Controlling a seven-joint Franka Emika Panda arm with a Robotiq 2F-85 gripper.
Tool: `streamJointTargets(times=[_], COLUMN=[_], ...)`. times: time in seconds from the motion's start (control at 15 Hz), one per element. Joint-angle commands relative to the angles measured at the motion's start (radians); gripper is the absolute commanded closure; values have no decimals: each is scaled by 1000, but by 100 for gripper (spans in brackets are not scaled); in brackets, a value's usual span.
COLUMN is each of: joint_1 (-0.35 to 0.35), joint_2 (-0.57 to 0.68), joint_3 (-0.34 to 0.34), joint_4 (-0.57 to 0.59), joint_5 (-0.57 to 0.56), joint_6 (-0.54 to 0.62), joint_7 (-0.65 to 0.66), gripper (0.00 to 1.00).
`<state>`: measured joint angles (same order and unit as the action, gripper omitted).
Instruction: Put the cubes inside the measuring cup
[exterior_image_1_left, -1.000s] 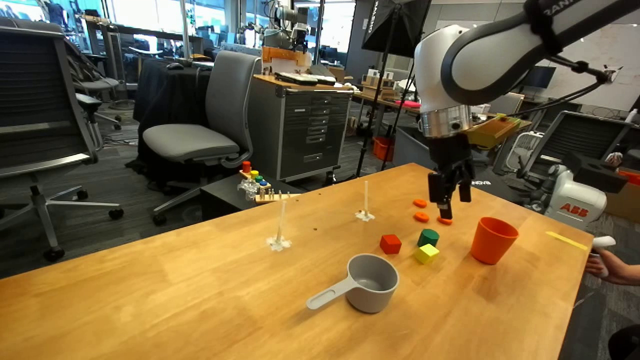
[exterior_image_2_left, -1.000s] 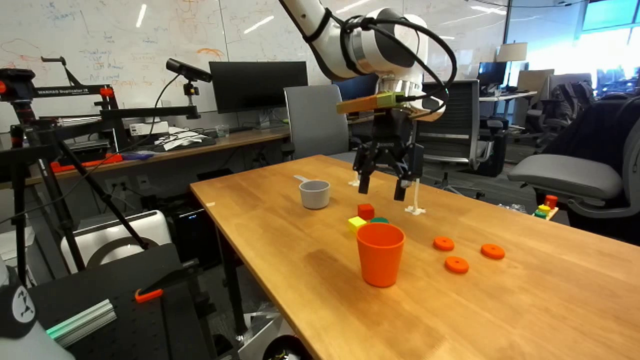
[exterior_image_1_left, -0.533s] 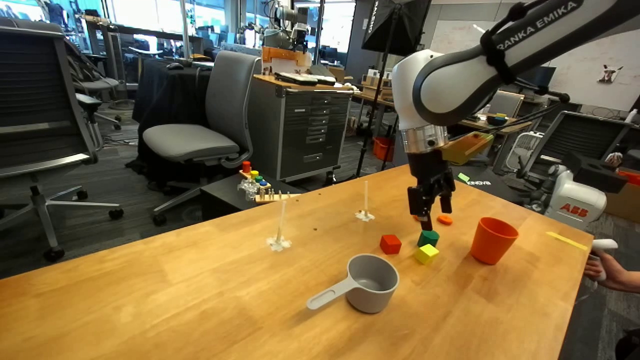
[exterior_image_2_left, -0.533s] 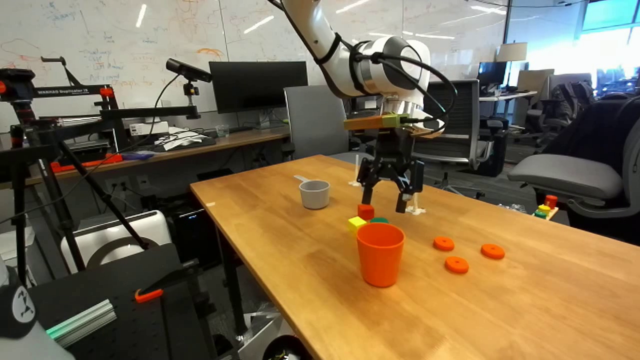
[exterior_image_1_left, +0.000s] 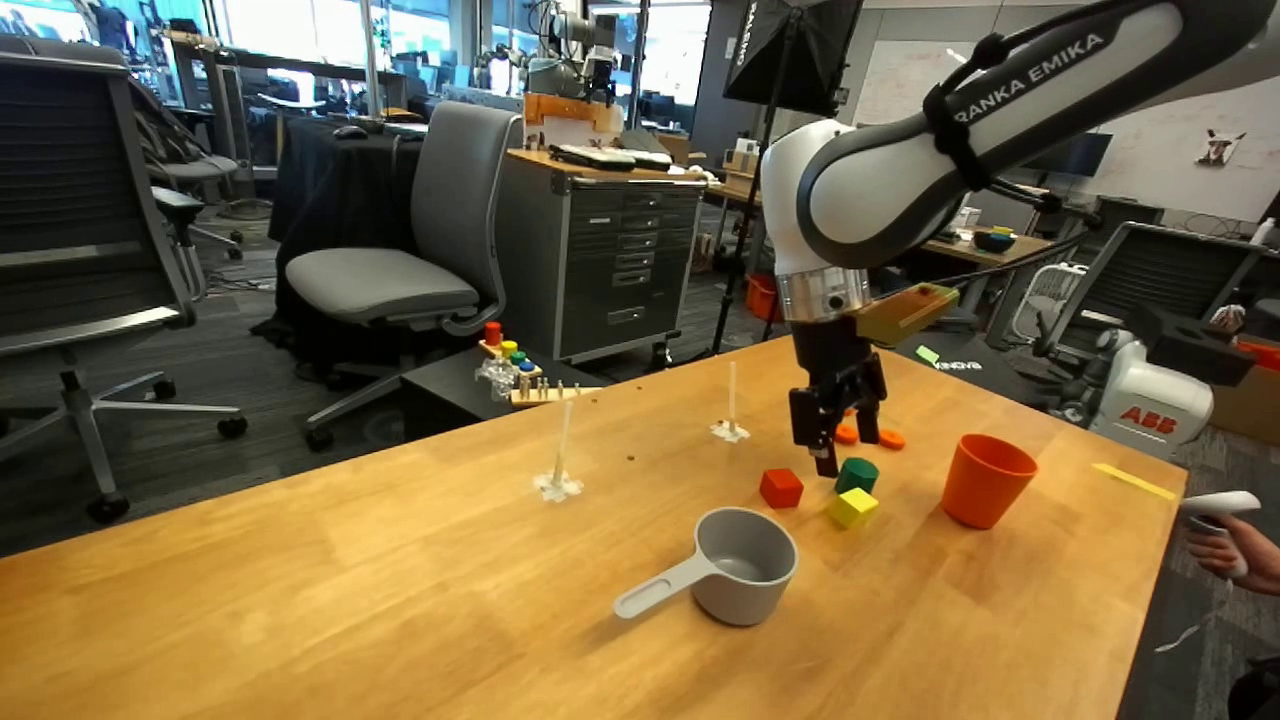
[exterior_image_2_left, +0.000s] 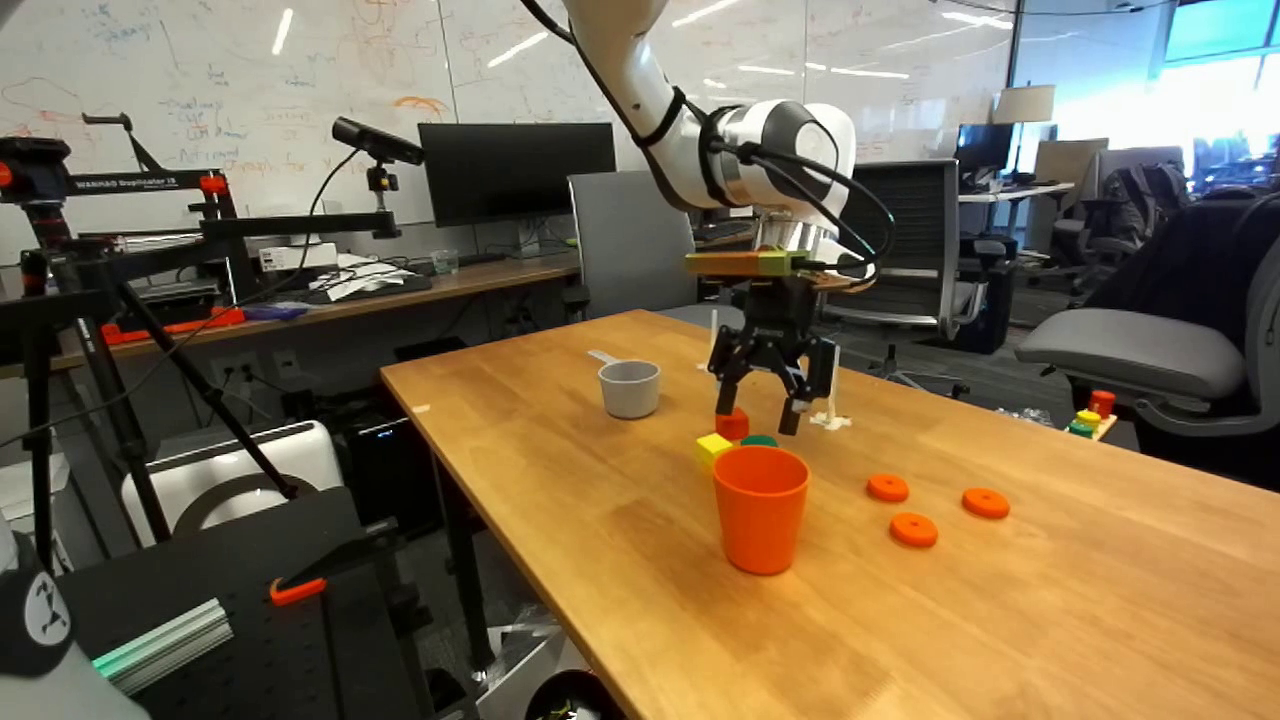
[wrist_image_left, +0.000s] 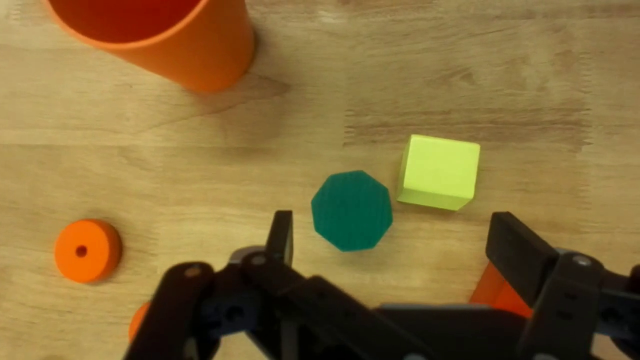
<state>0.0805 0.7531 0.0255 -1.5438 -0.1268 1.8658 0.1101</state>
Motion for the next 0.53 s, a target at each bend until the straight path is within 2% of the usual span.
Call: streamJointTargets(times=[0.0,0.47], joint_1=[-10,-50], joint_2=[14,-8], joint_3=[-10,-33], joint_4=[24,-12], joint_5=[28,41], joint_6=[-44,-51], joint_7=[-13,-15], gripper=[0,0])
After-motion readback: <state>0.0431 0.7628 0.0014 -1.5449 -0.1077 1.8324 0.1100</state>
